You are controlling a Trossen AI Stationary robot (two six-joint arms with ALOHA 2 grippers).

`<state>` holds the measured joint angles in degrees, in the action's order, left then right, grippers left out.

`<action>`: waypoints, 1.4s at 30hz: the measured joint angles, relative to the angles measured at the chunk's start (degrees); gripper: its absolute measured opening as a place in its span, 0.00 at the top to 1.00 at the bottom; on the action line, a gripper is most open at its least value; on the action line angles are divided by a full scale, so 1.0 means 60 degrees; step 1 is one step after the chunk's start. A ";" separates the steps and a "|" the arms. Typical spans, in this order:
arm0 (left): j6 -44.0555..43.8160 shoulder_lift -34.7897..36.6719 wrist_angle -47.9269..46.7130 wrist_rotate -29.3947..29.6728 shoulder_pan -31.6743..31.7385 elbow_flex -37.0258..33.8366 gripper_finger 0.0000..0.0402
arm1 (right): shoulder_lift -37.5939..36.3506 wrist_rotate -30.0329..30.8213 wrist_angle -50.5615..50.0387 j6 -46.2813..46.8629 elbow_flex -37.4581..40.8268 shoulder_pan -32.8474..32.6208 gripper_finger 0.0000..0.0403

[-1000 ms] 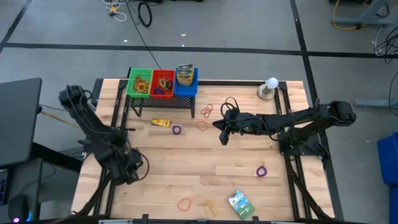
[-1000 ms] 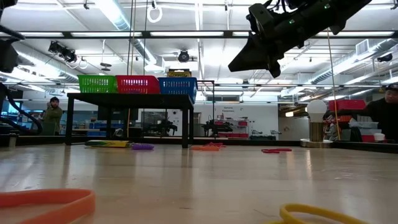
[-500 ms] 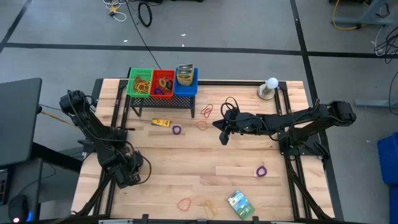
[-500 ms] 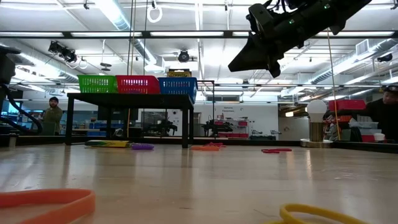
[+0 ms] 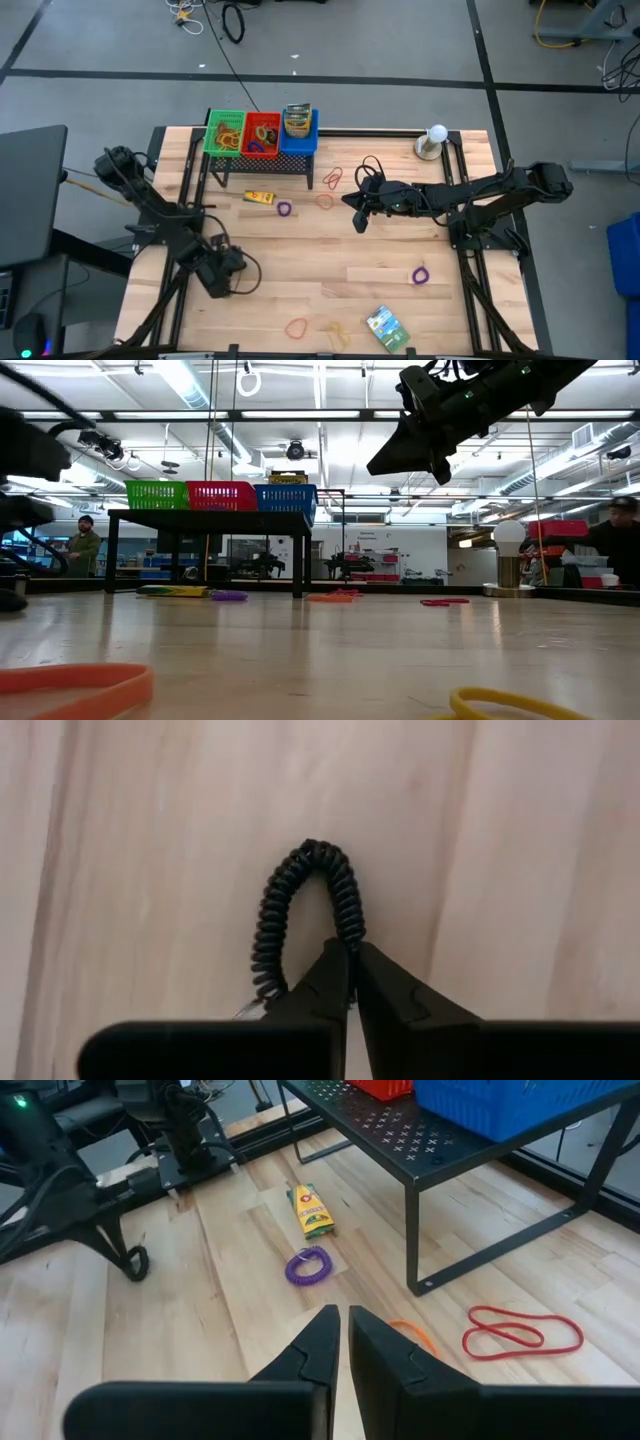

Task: Pick & Place Office Desk Supplies
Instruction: Put the black spring rubber band into the red bin on the shelf

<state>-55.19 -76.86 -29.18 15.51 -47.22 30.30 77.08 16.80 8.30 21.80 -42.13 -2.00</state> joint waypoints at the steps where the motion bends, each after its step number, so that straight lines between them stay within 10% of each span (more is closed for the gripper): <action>1: 0.0466 0.0000 0.0170 0.0009 0.0163 0.0000 0.96 | 0.0000 0.0000 0.0003 0.0000 0.0000 0.0000 0.91; 20: 0.5792 0.0200 0.0230 -0.1018 0.2689 0.0765 0.68 | 0.0000 -0.0004 0.0003 0.0069 0.0000 0.0000 0.91; 42: 0.6524 -0.0063 0.0694 -0.2091 0.4433 0.0379 0.69 | 0.0004 -0.0004 -0.0001 0.0055 0.0000 -0.0001 0.91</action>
<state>-16.05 -77.24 -25.02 2.96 -20.62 32.58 77.10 16.78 8.29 22.13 -42.13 -2.00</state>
